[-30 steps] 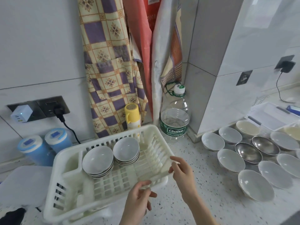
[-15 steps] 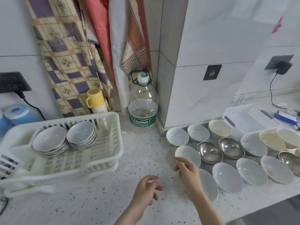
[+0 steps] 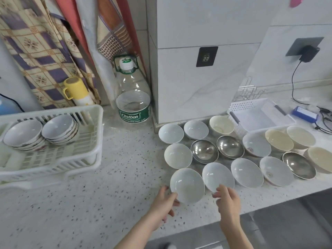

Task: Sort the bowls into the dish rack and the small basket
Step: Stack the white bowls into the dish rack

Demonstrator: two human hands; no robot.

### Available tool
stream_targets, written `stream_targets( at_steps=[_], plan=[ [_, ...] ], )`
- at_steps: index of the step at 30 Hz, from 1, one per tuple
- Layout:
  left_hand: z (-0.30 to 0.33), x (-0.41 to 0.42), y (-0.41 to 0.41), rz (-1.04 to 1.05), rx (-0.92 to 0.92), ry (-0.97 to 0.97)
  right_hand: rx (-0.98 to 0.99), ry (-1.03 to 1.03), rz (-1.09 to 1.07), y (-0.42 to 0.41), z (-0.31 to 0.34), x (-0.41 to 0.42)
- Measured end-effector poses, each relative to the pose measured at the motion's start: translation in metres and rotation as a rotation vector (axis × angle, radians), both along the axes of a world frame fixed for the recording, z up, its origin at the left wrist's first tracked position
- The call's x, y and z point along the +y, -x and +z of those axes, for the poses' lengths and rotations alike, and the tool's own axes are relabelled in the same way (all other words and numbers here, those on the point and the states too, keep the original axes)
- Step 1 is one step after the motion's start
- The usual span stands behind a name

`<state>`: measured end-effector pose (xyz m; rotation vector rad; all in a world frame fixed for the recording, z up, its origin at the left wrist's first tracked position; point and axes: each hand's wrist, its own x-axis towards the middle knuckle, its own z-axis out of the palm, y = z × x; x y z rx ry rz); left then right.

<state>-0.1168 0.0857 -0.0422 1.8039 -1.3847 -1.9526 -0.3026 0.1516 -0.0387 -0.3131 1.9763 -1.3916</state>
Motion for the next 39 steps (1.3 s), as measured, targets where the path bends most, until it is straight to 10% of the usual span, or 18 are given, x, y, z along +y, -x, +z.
stream_targets(
  at_steps=[9, 39],
  plan=[
    [-0.007, 0.009, 0.020, 0.117, 0.103, -0.052, -0.156, -0.219, -0.004, 0.030, -0.014, 0.024],
    [0.050, -0.026, -0.142, 0.460, 0.528, 0.153, -0.195, 0.108, 0.113, -0.106, 0.043, -0.043]
  ],
)
